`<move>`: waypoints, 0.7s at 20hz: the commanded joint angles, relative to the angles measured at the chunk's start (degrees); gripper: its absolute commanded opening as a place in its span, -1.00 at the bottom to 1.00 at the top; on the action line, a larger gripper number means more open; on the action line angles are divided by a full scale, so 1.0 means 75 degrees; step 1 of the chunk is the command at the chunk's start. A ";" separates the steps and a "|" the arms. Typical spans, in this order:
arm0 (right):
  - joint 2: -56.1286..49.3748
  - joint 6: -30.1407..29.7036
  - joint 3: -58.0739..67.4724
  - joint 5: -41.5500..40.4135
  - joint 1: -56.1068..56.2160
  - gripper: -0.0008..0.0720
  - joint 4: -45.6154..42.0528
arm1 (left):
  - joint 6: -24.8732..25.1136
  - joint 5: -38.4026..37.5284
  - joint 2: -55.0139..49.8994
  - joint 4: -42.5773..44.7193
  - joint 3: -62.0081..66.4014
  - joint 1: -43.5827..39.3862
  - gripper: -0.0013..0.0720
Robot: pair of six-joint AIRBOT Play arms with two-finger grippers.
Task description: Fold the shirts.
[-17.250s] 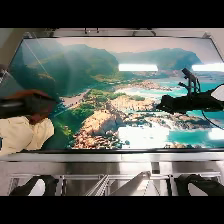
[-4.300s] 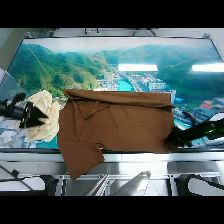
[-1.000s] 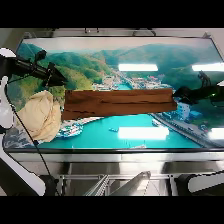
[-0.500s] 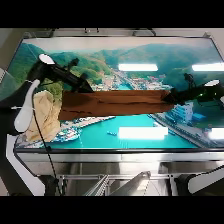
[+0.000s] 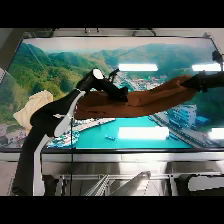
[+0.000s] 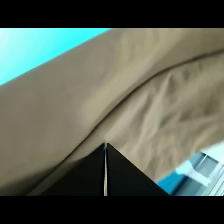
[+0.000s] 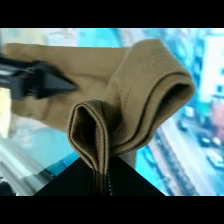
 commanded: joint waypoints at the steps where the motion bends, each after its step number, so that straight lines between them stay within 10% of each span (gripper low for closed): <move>1: 0.0609 -0.0082 0.0213 0.0495 -0.0067 -0.92 0.1026 | -0.0405 0.0353 -0.0510 -0.0851 0.0326 -0.0533 -0.93; 8: 0.1052 0.0099 0.0236 0.0000 0.1562 -0.92 0.1985 | 0.1920 -0.1670 0.0364 -0.6245 0.0160 0.0784 -0.95; 14: 0.0568 0.0169 0.0236 -0.3238 0.5622 -0.92 0.0577 | 0.2200 -0.3500 0.2824 -0.6528 -0.0178 0.3547 -0.95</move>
